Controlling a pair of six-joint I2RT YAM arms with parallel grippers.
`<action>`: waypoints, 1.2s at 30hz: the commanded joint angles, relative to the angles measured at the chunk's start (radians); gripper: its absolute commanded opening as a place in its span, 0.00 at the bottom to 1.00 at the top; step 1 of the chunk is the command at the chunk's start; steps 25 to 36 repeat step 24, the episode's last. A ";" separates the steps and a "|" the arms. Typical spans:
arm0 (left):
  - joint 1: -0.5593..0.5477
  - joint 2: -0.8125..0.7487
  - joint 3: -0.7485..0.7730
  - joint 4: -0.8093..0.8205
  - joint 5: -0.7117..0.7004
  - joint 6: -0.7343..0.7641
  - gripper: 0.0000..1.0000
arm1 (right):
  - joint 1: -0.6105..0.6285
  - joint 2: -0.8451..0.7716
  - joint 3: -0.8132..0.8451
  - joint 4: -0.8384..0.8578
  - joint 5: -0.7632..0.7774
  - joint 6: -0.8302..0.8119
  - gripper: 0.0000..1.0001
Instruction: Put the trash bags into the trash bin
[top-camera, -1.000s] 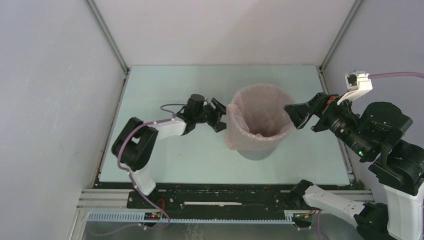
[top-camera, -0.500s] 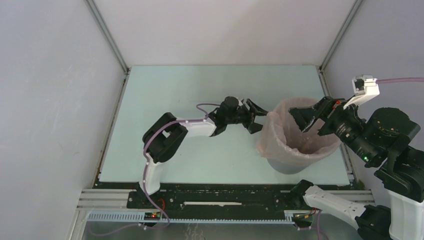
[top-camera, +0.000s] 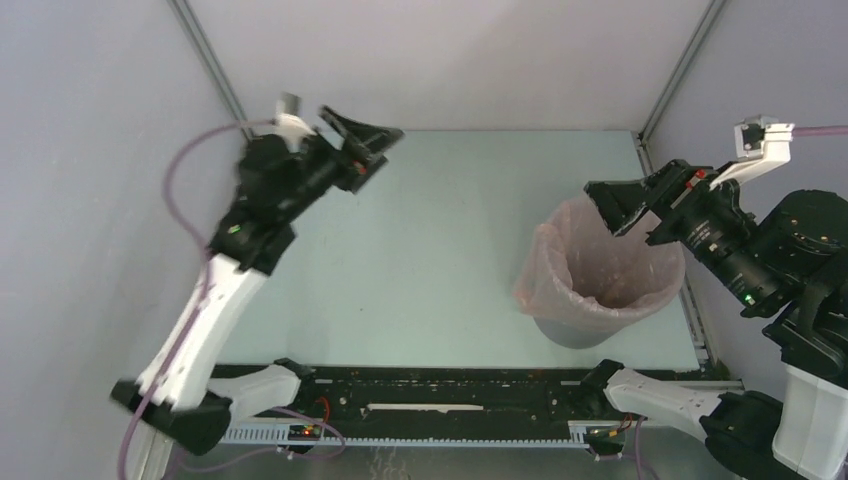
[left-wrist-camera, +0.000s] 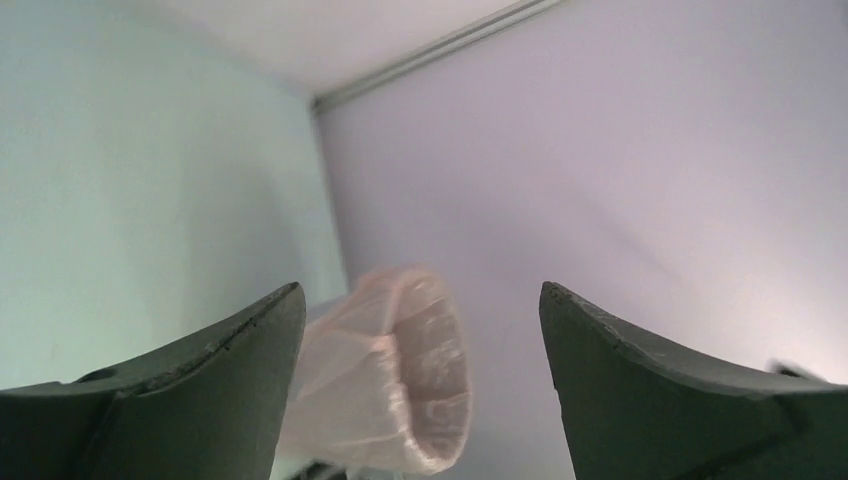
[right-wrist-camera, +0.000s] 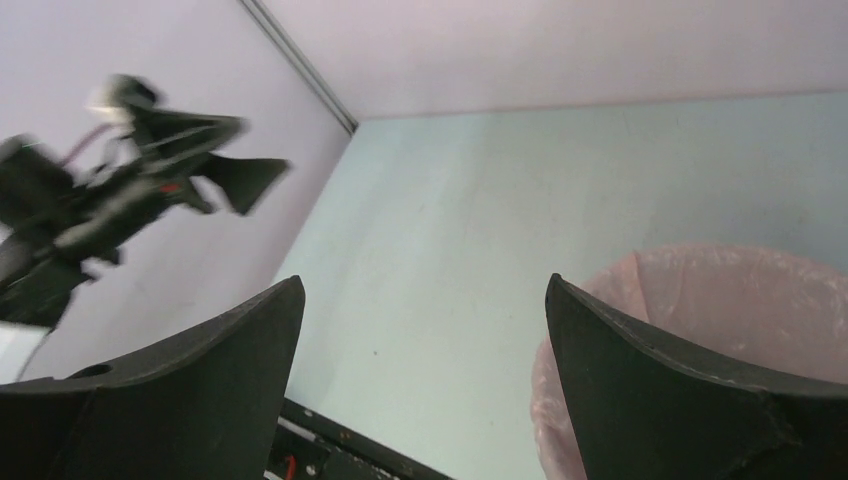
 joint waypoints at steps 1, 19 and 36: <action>-0.016 -0.130 0.292 -0.176 -0.123 0.402 0.93 | -0.005 0.042 0.127 0.044 0.025 -0.012 1.00; -0.016 -0.269 0.634 -0.106 -0.389 0.858 1.00 | -0.004 0.126 0.332 -0.024 0.072 -0.042 1.00; -0.016 -0.266 0.622 -0.106 -0.398 0.855 1.00 | -0.004 0.141 0.341 -0.024 0.024 -0.058 1.00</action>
